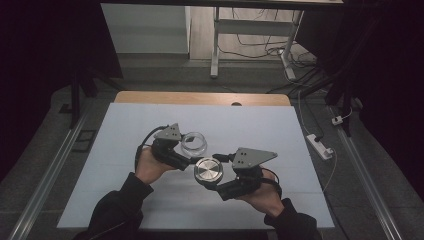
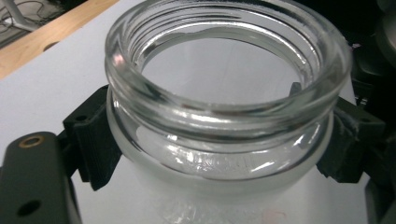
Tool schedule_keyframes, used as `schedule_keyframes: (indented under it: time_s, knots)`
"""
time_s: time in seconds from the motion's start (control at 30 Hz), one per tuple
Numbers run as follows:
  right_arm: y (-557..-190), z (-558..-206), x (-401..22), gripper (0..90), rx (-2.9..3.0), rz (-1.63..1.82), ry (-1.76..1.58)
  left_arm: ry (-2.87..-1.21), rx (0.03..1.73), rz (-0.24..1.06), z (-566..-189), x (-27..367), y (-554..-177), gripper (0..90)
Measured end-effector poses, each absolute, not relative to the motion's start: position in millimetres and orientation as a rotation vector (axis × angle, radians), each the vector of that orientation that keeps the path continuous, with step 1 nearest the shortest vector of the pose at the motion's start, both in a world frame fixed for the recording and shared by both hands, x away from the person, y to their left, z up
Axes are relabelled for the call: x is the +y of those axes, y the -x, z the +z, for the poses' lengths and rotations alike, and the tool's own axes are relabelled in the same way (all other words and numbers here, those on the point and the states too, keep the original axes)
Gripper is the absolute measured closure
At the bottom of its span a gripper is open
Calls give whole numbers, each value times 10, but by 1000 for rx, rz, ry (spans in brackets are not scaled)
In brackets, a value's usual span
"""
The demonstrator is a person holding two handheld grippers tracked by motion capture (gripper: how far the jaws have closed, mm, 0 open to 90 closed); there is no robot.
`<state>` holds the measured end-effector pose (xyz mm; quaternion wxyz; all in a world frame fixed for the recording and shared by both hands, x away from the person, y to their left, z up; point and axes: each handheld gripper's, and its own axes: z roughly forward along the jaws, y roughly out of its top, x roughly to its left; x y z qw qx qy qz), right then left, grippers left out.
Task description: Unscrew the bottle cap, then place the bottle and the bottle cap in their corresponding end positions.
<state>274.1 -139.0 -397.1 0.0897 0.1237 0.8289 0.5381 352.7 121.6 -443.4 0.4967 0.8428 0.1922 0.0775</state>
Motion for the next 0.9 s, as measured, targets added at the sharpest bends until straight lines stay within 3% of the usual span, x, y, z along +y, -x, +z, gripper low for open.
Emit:
schedule_keyframes:
  time_s: [0.9]
  knots:
    - [-2728, -4339, -1322, 197, 2499, 1569, -393, -2007, 485, 244, -4490, 1029, -3844, 154]
